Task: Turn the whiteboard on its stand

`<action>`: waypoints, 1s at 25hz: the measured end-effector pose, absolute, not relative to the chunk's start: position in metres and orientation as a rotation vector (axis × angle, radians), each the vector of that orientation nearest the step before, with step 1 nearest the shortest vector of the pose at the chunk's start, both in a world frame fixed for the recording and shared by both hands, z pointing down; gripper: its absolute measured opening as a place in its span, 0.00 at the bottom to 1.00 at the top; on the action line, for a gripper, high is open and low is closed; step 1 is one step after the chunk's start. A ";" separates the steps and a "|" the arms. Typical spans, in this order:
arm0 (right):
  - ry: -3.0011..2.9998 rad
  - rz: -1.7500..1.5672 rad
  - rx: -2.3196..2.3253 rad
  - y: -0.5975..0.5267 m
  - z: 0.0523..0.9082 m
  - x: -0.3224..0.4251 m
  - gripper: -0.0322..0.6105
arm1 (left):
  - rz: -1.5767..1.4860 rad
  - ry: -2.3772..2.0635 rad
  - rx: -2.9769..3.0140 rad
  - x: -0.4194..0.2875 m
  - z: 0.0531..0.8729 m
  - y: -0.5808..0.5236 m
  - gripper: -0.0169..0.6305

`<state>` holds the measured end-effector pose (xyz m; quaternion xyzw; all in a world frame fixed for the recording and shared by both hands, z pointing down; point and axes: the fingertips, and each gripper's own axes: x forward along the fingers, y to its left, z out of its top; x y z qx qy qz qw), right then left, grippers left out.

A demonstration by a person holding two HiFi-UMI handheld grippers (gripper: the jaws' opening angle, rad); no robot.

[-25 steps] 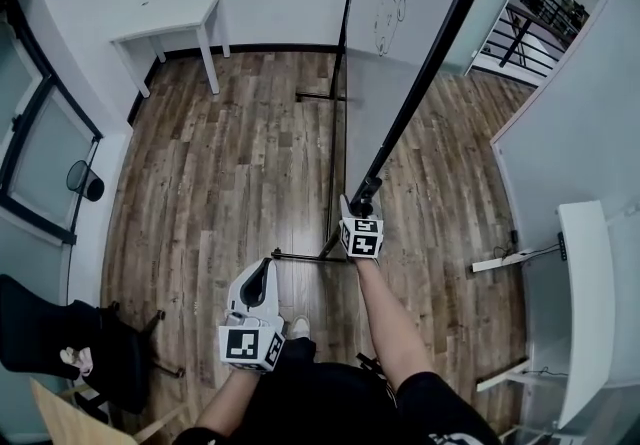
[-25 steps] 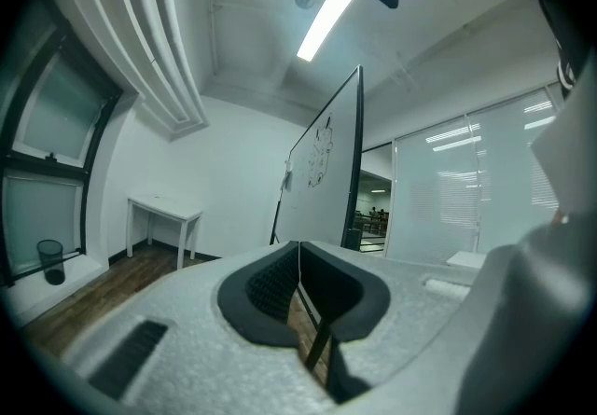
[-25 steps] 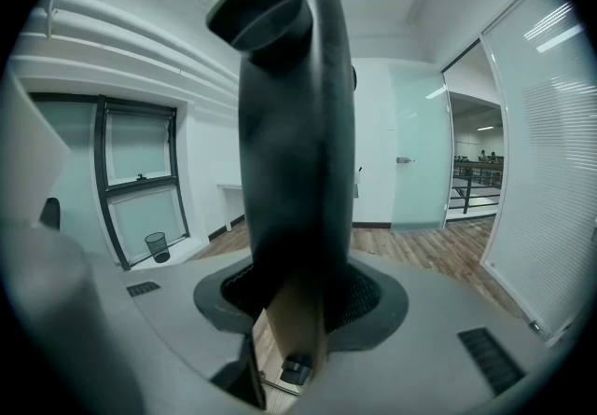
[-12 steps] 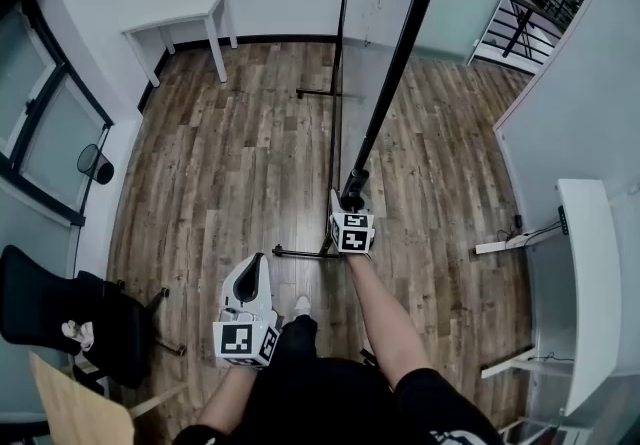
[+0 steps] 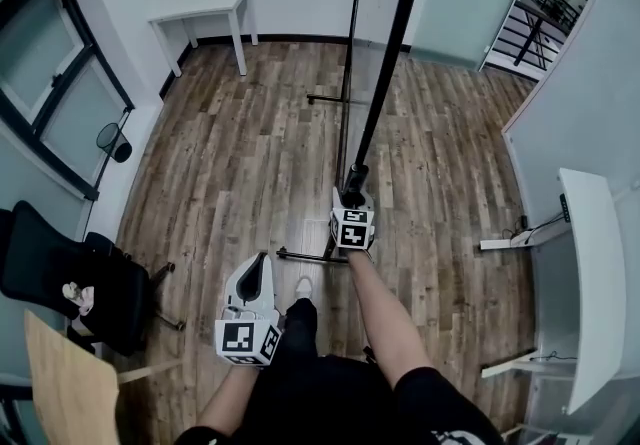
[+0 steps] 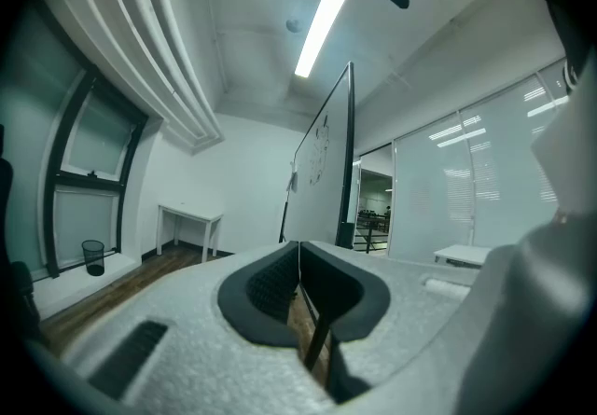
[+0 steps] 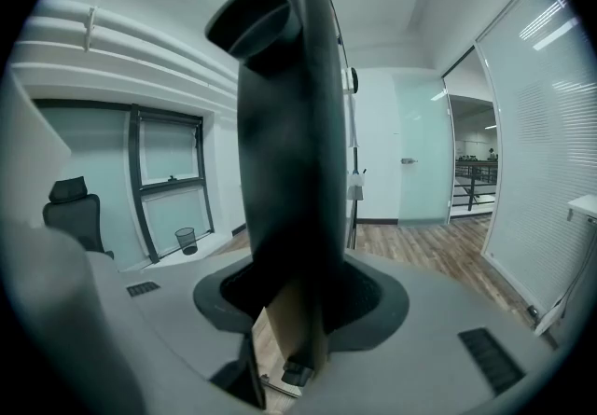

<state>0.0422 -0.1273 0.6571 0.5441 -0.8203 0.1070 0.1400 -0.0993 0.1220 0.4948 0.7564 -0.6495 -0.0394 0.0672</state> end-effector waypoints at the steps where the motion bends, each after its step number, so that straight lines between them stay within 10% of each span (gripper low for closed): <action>1: -2.372 0.308 1.569 -0.117 0.657 0.042 0.31 | -0.121 -1.964 2.272 -0.099 0.497 0.136 0.05; 25: -2.368 0.311 1.552 0.055 0.654 0.042 0.30 | -0.072 -1.860 2.293 -0.118 0.484 0.274 0.05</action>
